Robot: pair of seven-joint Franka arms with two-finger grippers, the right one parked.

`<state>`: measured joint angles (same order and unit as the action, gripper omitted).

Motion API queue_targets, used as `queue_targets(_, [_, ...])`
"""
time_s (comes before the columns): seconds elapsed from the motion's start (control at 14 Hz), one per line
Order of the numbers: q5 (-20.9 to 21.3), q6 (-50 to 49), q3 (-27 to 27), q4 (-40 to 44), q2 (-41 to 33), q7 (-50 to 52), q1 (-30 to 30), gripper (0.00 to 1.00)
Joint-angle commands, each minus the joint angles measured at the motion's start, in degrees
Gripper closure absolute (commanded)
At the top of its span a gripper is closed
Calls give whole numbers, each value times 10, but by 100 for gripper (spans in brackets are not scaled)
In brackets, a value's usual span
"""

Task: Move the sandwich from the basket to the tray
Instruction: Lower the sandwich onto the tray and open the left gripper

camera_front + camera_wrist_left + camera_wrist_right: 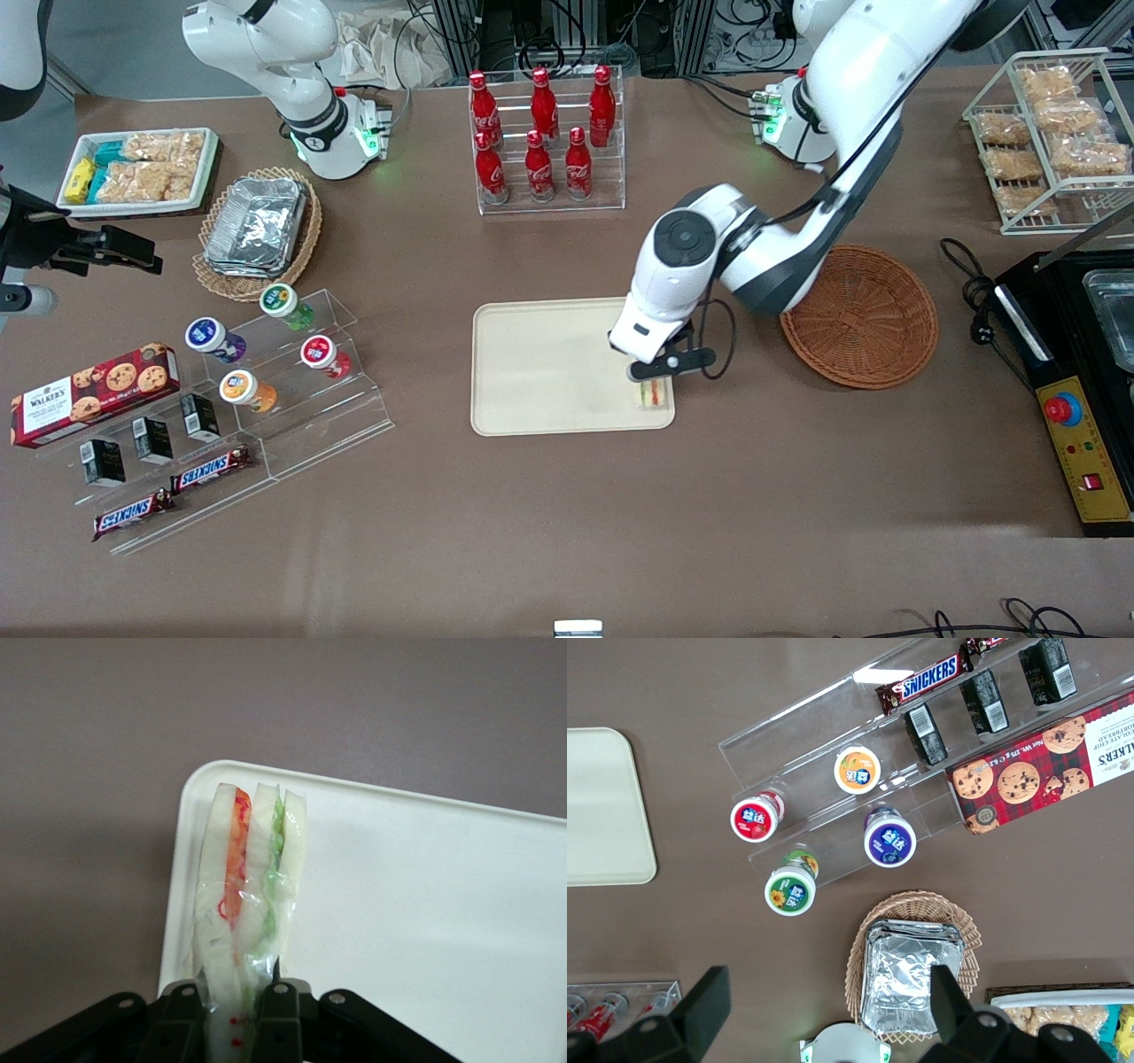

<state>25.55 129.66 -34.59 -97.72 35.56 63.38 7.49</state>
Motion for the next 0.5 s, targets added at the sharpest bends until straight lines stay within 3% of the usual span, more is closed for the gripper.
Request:
queue_targets(0.0, [48,2,0,25,35,36,9,98])
queue_targets(0.14, [63,6,0,26,49,37,19,85])
queue_targets(0.21, [76,5,0,26,56,41,20,39])
queue_targets(0.29, [85,5,1,25,60,42,21,1])
queue_targets(0.43, [88,3,1,24,61,43,20,0])
